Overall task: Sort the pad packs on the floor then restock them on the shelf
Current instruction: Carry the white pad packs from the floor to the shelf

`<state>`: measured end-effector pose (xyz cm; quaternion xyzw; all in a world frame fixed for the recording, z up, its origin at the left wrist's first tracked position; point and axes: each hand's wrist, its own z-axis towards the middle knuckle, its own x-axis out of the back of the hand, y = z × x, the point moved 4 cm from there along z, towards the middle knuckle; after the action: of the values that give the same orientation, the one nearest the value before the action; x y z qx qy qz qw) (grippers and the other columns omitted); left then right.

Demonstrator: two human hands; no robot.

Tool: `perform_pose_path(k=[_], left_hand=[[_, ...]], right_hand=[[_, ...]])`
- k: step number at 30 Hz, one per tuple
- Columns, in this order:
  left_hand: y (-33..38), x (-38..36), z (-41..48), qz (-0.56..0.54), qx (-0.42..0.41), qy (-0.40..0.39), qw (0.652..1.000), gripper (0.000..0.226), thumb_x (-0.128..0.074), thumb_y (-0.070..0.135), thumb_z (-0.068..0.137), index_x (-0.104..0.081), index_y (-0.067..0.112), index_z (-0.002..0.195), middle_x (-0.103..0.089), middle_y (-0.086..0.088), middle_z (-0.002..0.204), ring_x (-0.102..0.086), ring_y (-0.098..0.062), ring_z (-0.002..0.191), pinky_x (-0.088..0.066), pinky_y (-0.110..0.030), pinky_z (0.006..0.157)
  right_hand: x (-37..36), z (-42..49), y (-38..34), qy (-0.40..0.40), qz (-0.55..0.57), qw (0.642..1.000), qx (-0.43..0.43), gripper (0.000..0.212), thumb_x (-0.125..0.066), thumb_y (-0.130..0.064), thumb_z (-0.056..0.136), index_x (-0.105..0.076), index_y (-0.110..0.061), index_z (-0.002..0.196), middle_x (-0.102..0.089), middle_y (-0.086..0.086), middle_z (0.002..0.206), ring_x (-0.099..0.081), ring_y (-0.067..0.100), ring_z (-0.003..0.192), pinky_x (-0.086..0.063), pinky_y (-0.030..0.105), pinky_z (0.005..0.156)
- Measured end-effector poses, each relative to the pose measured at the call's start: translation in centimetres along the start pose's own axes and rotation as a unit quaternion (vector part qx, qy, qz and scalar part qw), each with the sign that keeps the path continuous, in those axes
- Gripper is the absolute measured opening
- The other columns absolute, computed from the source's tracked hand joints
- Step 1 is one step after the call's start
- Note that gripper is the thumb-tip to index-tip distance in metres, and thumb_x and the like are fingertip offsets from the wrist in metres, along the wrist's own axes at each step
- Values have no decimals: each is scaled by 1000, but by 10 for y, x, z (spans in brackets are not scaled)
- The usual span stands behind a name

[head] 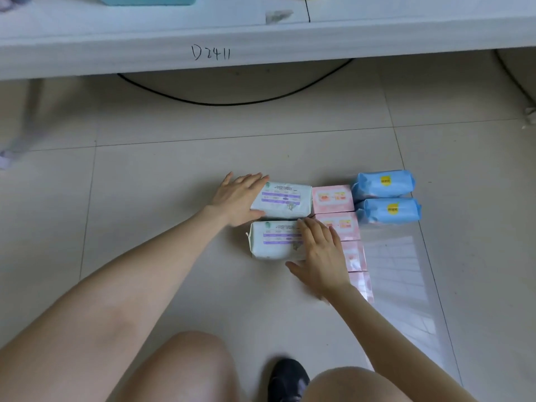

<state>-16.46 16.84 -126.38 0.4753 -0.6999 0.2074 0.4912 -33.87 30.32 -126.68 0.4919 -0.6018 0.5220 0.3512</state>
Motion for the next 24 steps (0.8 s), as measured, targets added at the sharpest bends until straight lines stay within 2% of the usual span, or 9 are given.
perform_pose_path(k=[4,7,9,12,16,20,24], left_hand=[[2,0,13,-29,-16,24,999,93,-65,53,82,-16,20,153,-23,0,158,-31,-24,140,-22,-38,116],[5,-3,18,-76,-20,15,997,91,-73,46,78,-24,17,150,-34,-2,148,-44,-28,128,-38,-36,102],[6,-3,19,-106,-16,15,994,87,-76,44,76,-32,16,145,-40,-3,139,-51,-28,118,-44,-37,92],[7,-2,17,-139,-8,34,990,80,-80,41,73,-40,13,137,-45,-5,129,-56,-31,107,-46,-39,86],[3,2,7,-153,14,56,987,76,-81,38,73,-44,11,134,-47,-8,126,-57,-33,104,-46,-39,85],[-3,9,-12,-146,32,60,987,74,-81,37,73,-45,11,133,-47,-9,123,-58,-33,102,-47,-41,83],[-10,21,-42,-143,60,65,986,72,-80,39,74,-45,11,131,-47,-10,121,-59,-35,96,-48,-41,80]], right_hand=[[-5,5,0,5,16,1000,11,88,-82,-43,62,-49,-7,136,-55,11,130,-52,31,119,-40,43,104],[-9,8,-3,-18,42,999,18,84,-81,-41,64,-48,-9,134,-54,8,129,-50,28,119,-38,37,101],[-10,10,-5,-25,52,998,19,78,-82,-37,64,-50,-9,129,-56,7,124,-51,27,113,-42,34,95],[-7,13,-6,-33,53,998,20,64,-78,-34,66,-53,-9,120,-56,6,115,-51,25,106,-46,33,80],[-3,13,-9,-41,66,997,15,57,-77,-32,68,-52,-10,114,-54,4,111,-49,22,104,-46,33,61],[7,6,-14,-48,75,996,11,58,-79,-30,65,-52,-9,112,-54,5,109,-48,23,103,-41,31,57],[27,-10,-22,-74,68,995,0,60,-79,-31,65,-51,-10,113,-52,3,112,-46,23,104,-44,33,59]])
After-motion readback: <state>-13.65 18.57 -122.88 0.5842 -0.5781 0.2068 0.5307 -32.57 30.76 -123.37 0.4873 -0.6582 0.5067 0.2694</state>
